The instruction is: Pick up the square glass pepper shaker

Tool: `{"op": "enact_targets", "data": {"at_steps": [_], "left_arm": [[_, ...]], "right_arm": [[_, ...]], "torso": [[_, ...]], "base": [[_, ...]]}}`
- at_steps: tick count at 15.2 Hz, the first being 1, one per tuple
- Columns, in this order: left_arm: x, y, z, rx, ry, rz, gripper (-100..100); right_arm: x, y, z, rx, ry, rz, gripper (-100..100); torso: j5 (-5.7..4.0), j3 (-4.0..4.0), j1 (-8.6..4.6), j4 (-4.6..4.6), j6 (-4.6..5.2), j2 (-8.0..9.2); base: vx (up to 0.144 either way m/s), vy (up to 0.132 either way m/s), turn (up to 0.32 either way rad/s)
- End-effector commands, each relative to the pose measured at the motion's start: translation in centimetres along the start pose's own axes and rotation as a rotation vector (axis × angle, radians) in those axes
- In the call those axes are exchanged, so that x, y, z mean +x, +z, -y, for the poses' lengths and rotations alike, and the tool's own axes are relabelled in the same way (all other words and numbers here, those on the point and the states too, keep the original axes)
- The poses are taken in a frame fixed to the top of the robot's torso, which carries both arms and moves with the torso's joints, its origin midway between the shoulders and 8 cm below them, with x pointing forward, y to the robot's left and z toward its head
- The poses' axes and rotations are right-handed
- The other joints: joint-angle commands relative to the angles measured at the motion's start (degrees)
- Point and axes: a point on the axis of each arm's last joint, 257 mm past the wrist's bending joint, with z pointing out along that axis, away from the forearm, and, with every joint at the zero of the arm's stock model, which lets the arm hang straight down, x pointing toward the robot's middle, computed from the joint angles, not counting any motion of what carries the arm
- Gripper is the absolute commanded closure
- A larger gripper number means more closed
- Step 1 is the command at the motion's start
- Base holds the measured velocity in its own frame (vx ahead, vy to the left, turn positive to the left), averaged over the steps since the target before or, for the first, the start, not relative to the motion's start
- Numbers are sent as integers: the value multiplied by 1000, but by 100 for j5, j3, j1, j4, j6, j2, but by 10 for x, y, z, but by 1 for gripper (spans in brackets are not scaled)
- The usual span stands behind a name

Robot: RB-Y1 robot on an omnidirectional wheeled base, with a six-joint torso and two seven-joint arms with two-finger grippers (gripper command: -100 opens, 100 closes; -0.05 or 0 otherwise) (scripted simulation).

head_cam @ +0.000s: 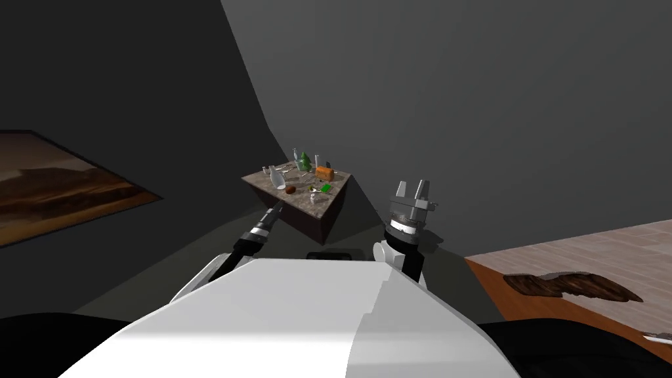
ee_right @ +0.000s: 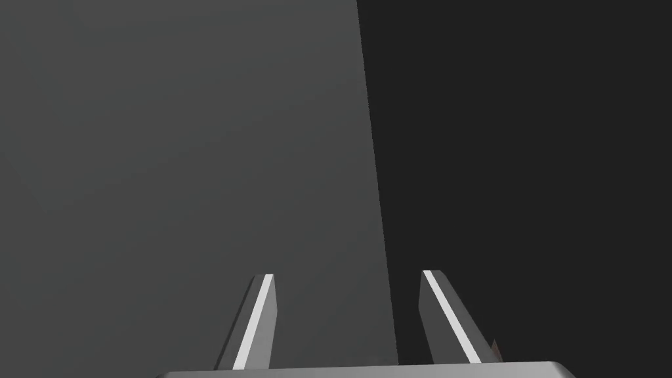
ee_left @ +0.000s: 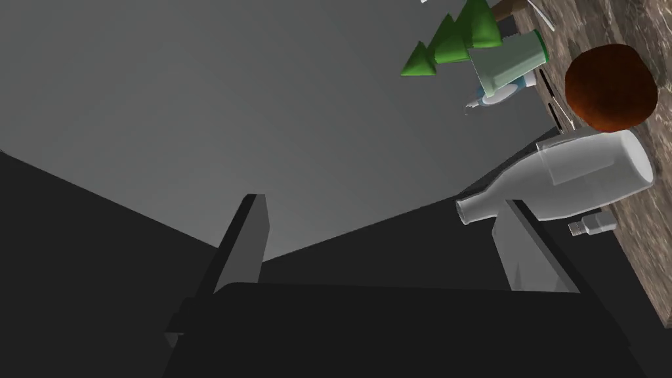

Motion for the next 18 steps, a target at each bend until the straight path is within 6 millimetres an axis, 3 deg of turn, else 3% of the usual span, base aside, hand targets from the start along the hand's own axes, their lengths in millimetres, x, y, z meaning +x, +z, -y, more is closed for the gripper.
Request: {"op": "enact_targets", "data": {"at_steps": [1,11,12,18], "left_arm": [[1,-5,-13,-35,35,-26,-100],[-10,-43,-101,-261,272,-187,-100],[-10,-43,-101,-261,272,-187,-100],[-27,-67,-143,-376,400,-263,-100]], "right_arm": [[0,0,0,0,0,0,0],[0,0,0,0,0,0,0],[0,0,0,0,0,0,0],[0,0,0,0,0,0,0]], "torso": [[0,0,0,0,0,0],[1,-5,12,-1,0,-9],[0,-7,7,-2,0,-12],[3,-9,26,-3,-1,-17]], "base": [[30,-153,-107],[56,-140,-147],[73,-111,-120],[96,-94,-122]]}}
